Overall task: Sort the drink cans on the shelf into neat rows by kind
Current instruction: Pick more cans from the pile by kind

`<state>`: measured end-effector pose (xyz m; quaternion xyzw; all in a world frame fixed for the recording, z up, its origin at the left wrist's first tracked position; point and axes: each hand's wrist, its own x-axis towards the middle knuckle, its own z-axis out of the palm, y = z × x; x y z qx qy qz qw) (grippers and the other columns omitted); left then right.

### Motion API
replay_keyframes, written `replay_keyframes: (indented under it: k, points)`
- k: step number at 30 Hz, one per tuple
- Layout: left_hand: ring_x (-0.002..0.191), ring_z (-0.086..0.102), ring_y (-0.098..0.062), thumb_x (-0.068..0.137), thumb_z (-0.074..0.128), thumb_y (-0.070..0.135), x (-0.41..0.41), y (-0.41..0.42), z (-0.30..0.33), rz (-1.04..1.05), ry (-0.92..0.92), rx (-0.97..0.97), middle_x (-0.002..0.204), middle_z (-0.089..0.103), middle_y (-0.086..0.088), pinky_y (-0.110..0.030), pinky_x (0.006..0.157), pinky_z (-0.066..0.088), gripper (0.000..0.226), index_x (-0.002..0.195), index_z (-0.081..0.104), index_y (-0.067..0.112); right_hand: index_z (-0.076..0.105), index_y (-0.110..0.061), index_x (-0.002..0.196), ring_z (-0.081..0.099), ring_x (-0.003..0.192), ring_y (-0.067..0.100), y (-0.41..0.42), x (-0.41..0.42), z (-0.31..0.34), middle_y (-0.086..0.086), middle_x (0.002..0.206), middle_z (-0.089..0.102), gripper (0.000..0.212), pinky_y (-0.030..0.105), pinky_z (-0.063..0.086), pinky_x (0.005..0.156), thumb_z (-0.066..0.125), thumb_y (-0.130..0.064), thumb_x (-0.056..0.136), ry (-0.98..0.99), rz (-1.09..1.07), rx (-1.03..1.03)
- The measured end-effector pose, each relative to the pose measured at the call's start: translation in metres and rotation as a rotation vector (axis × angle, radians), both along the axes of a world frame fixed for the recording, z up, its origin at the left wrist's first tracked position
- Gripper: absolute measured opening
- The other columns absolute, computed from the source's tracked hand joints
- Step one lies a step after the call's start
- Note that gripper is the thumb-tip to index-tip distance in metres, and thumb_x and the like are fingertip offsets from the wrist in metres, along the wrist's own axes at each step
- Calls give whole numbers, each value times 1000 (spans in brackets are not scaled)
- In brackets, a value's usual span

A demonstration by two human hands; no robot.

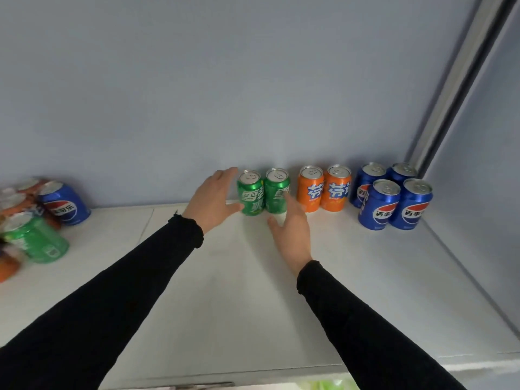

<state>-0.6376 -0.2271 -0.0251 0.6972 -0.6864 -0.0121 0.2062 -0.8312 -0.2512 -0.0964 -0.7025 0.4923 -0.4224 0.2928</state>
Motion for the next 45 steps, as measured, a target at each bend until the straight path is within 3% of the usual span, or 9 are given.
replay_keyframes:
  k: [2, 6, 12, 20, 29, 34, 41, 45]
  points:
    - [120, 50, -25, 90, 70, 35, 9, 32, -3, 39, -31, -27, 138, 51, -6, -35, 98, 42, 68, 148, 39, 19, 46, -15, 145, 42, 132, 23, 15, 7, 3, 4, 143, 51, 58, 31, 38, 106, 65, -17, 90, 124, 58, -100]
    - [115, 50, -19, 94, 62, 38, 41, 99, -14, 152, -103, -2, 127, 56, 4, -36, 92, 46, 45, 135, 54, 22, 58, -15, 131, 47, 120, 25, 44, 40, 14, 4, 131, 57, 42, 34, 42, 101, 65, -25, 91, 343, 259, -245]
    - [111, 53, -19, 93, 63, 40, 109, 210, -21, 335, -80, 18, 122, 60, 3, -34, 91, 45, 39, 128, 59, 24, 61, -22, 128, 50, 118, 22, 103, 120, 26, -3, 130, 59, 35, 33, 42, 94, 61, -31, 94, 429, 442, -341]
    - [112, 54, -22, 91, 67, 38, 231, 360, -21, 496, -43, -9, 128, 61, 0, -35, 91, 46, 41, 128, 61, 23, 57, -24, 134, 51, 120, 20, 225, 262, 33, -1, 132, 59, 39, 34, 45, 98, 60, -34, 96, 381, 604, -352]
    - [121, 51, -20, 90, 69, 34, 352, 487, -29, 576, 34, -40, 132, 56, 0, -32, 98, 42, 45, 131, 56, 21, 54, -21, 136, 54, 117, 22, 338, 390, 21, 2, 132, 61, 45, 32, 46, 91, 66, -31, 94, 294, 654, -233]
    - [119, 52, -22, 87, 71, 35, 413, 521, -33, 634, 70, -93, 131, 56, 0, -39, 97, 46, 46, 128, 54, 24, 52, -21, 136, 54, 118, 20, 363, 455, 13, 0, 130, 60, 47, 32, 47, 92, 68, -29, 93, 271, 719, -186]
    - [112, 52, -18, 87, 72, 25, 489, 535, -28, 674, 71, -208, 123, 55, 1, -33, 90, 44, 44, 127, 55, 21, 45, -22, 141, 53, 120, 16, 371, 553, 2, -1, 133, 58, 59, 30, 47, 96, 72, -32, 89, 187, 762, -90]
    - [115, 52, -19, 86, 72, 25, 530, 537, -22, 706, 66, -228, 125, 55, 1, -35, 95, 44, 50, 132, 53, 21, 42, -24, 142, 51, 123, 13, 372, 597, 1, -3, 136, 55, 65, 33, 46, 98, 72, -44, 87, 102, 791, -32]
